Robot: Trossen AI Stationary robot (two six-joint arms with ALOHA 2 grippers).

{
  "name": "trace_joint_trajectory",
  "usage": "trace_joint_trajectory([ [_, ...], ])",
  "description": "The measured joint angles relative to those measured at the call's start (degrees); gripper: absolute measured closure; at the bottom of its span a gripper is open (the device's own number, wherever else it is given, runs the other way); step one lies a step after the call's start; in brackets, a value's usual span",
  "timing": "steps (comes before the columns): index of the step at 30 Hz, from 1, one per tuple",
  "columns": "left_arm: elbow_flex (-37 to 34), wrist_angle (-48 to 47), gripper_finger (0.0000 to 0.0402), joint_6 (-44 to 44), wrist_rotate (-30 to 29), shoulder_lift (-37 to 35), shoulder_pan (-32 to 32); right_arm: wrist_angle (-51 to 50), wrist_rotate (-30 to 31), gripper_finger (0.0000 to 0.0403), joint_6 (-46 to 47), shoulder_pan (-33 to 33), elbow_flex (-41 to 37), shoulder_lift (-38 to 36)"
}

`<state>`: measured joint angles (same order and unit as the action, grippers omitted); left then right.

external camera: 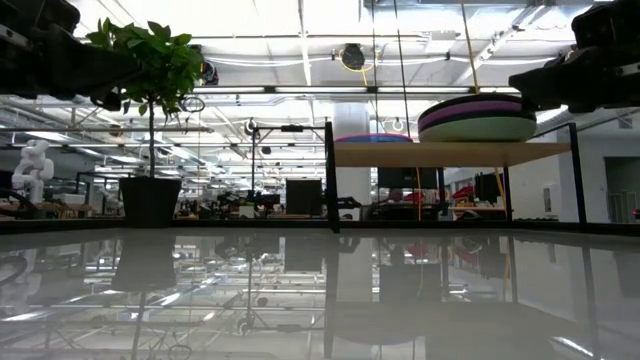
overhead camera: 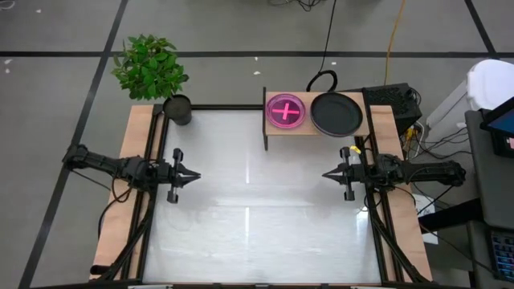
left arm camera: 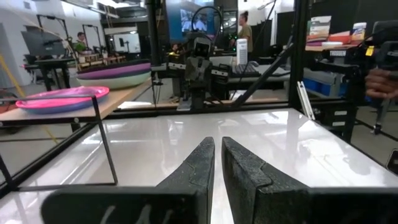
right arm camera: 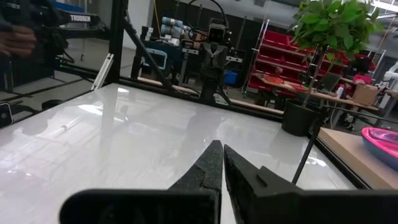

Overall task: Place and stack plates onto a shelf
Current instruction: Return to Home Position

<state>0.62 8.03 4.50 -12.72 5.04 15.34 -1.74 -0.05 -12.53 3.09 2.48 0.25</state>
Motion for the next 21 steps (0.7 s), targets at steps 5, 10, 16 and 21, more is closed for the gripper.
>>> trace_joint_trajectory([
  [5,0.0,-0.1,0.0374,0.8,1.8,0.0,-2.1,0.6,0.0,0.0403,-0.4,0.0,0.0,0.0],
  [10,0.0,0.1,0.0396,0.2,6.3,0.0,-4.6,3.3,0.0,0.0403,0.1,0.0,0.0,0.0],
  [16,0.0,0.0,0.0397,0.0,8.3,0.0,-6.1,5.6,0.0,0.0403,0.3,0.0,0.0,0.0],
  [21,0.0,-0.8,0.0397,0.8,8.4,0.0,-7.1,5.8,0.0,0.0403,0.3,0.0,0.0,0.0],
])
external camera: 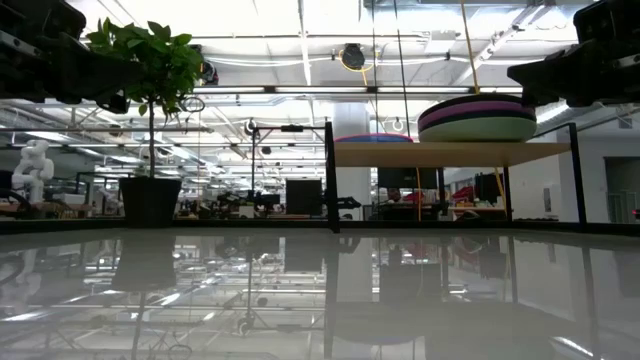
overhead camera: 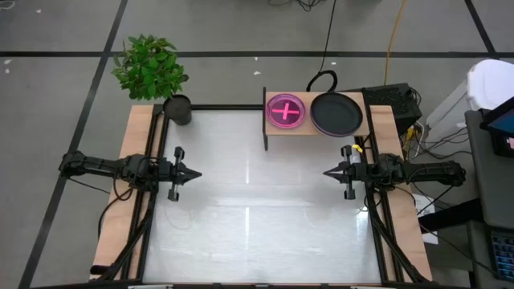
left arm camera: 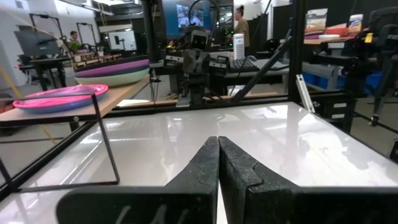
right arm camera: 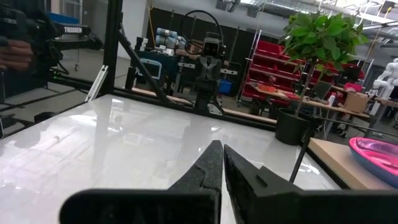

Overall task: Place and stack plates onto a shelf
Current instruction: Return to Home Position

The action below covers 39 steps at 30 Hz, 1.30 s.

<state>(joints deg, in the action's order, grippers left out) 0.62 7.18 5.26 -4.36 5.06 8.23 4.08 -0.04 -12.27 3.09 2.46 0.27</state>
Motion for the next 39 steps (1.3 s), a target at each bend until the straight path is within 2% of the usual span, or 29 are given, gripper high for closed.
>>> trace_joint_trajectory([
  [15,0.0,-2.4,0.0398,-1.1,-1.7,0.2,-2.0,0.4,0.0,0.0403,0.0,0.0,0.0,0.0],
  [19,0.0,-0.2,0.0398,0.7,-2.2,0.1,-2.0,0.4,0.0,0.0403,0.0,0.0,0.0,0.0],
  [23,0.0,-0.5,0.0398,3.1,-12.3,0.1,-2.6,0.4,0.0,0.0403,0.0,0.0,0.0,0.0],
  [24,0.0,-0.5,0.0398,3.1,-13.0,0.1,-3.2,0.4,0.0,0.0403,0.0,0.0,0.0,0.0],
  [30,0.0,-0.6,0.0398,-0.2,-7.0,0.1,-5.4,0.4,0.0,0.0403,0.0,0.0,0.0,0.0],
  [39,0.0,-0.3,0.0398,-1.2,-5.8,0.1,-5.4,0.4,0.0,0.0403,0.0,0.0,0.0,0.0],
])
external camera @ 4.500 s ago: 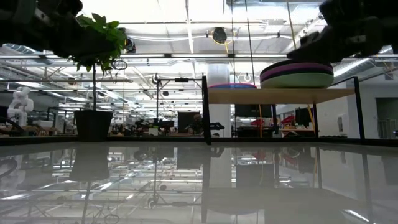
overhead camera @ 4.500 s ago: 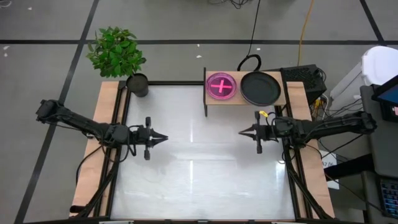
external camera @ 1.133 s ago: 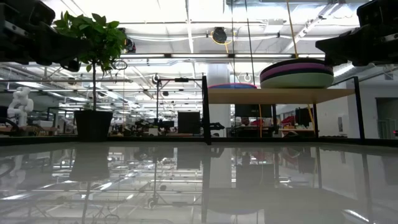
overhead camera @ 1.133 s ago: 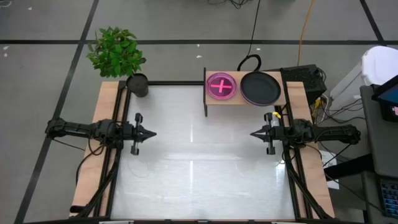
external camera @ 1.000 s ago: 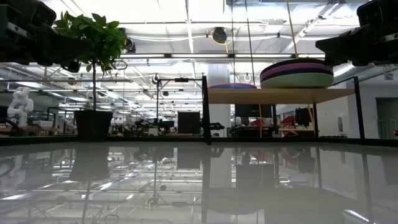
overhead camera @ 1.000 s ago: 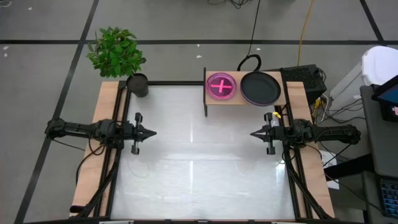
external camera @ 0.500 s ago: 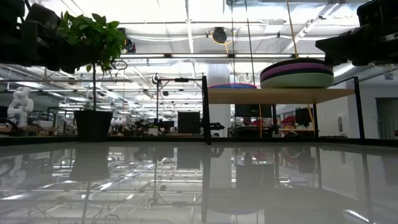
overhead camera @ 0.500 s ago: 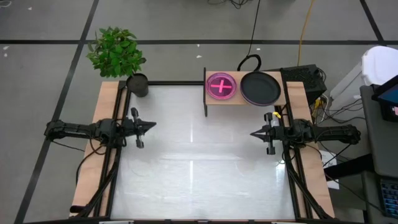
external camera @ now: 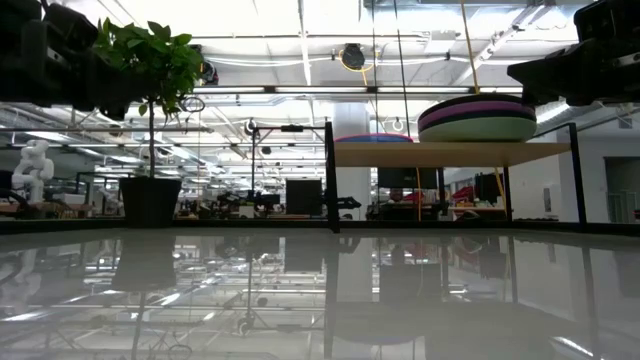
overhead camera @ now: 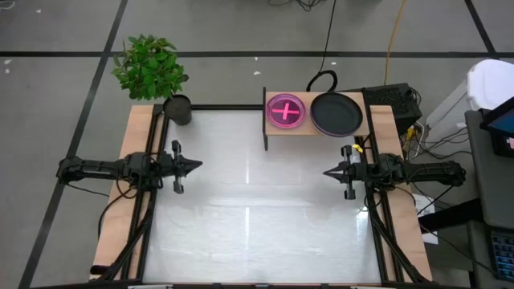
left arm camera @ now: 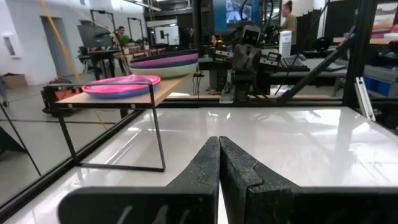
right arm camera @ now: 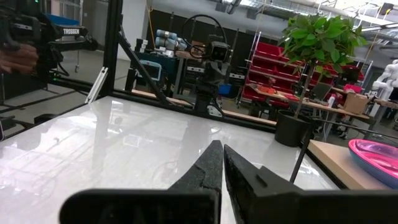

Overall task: Place and stack plates onto a shelf
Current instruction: Return to Home Position

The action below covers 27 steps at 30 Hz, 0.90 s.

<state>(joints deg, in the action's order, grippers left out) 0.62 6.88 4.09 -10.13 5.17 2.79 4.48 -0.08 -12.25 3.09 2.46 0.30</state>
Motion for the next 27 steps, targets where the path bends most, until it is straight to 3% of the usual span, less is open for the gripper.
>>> trace_joint_trajectory([
  [27,0.0,-0.2,0.0398,0.6,-0.4,0.0,0.0,0.0,0.0,0.0403,0.0,0.0,0.0,0.0],
])
